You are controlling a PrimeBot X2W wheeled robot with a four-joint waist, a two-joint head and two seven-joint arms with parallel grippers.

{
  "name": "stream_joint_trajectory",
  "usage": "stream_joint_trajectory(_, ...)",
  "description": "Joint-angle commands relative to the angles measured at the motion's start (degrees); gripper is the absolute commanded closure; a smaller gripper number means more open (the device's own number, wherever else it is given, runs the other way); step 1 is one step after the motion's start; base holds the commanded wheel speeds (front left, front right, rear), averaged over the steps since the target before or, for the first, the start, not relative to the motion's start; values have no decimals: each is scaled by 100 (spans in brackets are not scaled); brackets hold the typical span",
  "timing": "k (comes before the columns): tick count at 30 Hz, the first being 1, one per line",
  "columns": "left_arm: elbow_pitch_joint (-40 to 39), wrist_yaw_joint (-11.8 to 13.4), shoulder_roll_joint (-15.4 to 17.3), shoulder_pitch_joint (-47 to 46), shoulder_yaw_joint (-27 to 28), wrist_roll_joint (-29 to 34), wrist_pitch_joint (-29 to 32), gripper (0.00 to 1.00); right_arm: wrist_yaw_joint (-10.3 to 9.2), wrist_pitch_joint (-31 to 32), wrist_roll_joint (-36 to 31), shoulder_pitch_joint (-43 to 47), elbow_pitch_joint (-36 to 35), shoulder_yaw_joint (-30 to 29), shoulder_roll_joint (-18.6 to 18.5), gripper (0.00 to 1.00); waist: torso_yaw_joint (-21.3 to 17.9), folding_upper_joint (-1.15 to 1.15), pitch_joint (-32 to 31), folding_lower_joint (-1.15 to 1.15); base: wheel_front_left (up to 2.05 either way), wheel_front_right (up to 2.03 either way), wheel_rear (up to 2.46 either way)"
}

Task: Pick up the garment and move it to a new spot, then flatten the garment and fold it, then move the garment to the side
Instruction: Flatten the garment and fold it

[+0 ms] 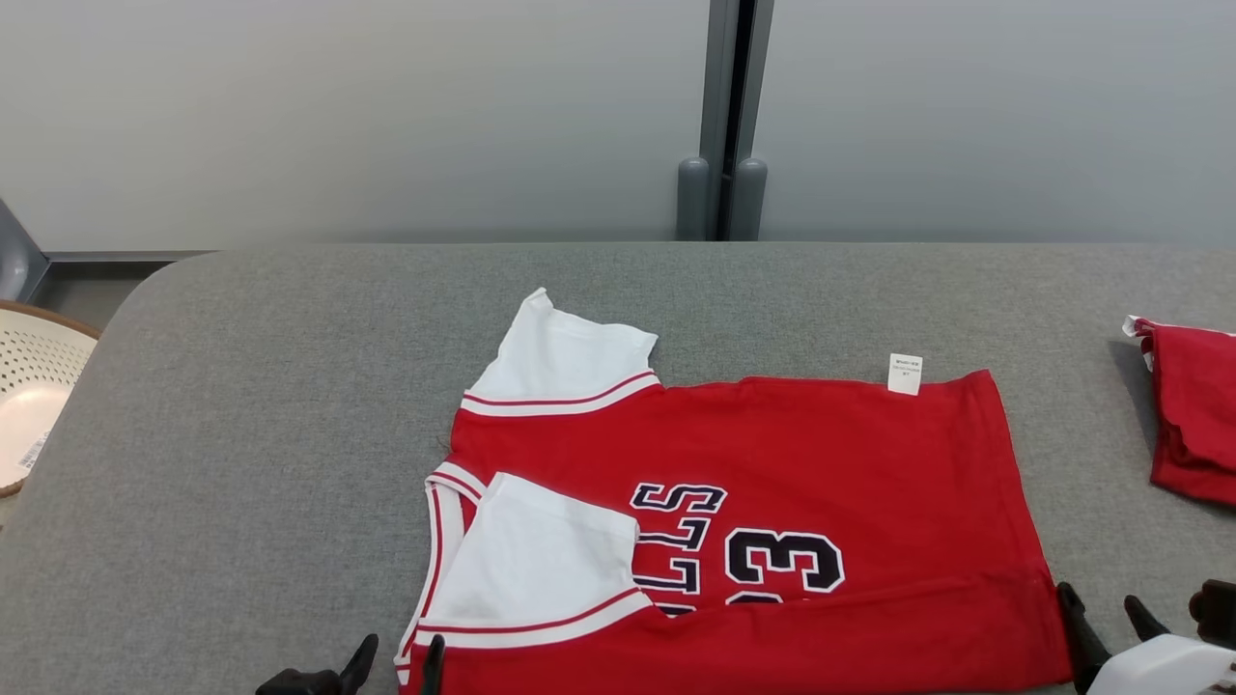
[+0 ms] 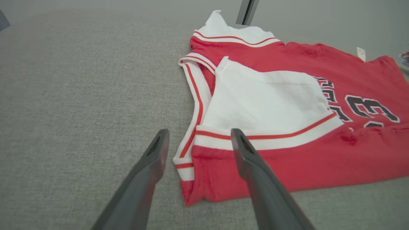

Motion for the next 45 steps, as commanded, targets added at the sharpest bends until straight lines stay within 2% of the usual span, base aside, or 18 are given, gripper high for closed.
stream_joint_trajectory(1, -34, 44, 54, 43, 14, -8, 2, 0, -11, -66, -106, 19, -41, -54, 7, 0, -7, 0, -18, 0, 0, 0, 0)
stream_joint_trajectory(6, -377, 118, 78, -139, 166, -93, -211, 0, -10, -591, -616, -153, -324, -190, 141, 0, -21, 0, -46, 0, 0, 0, 0)
stream_joint_trajectory(9, -671, 57, 64, -296, 274, -133, -514, 0, -10, -1098, -702, -232, -483, 1, 134, 0, -35, 0, -48, 0, 0, 0, 0)
stream_joint_trajectory(11, -865, 33, 56, -419, 316, -45, -636, 0, -11, -1450, -1064, -275, -509, 159, -44, 0, -71, 0, -32, 0, 0, 0, 0)
stream_joint_trajectory(16, -1157, 17, -93, -664, 530, -28, -694, 0, -9, -2158, -1322, -541, -359, 378, 48, 0, -156, 0, 67, 0, 0, 0, 0)
stream_joint_trajectory(20, -1088, -19, -157, -935, 593, 0, -698, 0, -9, -2400, -1330, -798, -230, 629, 100, 0, -273, 0, 251, 0, 0, 0, 0)
stream_joint_trajectory(26, -64, -30, -123, -1992, 485, 247, -642, 0, -9, -2447, -1270, -1366, -205, 867, 53, 0, -479, 0, 857, 0, 0, 0, 0)
stream_joint_trajectory(37, 1878, -203, 377, -4516, 127, 548, 420, 0, -10, -2218, -1335, -2115, -600, 1286, -32, 0, -869, 0, 2201, 0, 0, 0, 0)
stream_joint_trajectory(45, 2692, -281, 719, -5538, 17, 684, 296, 0, -11, -2230, -1303, -2320, -674, 1487, 152, 0, -1198, 0, 2700, 0, 0, 0, 0)
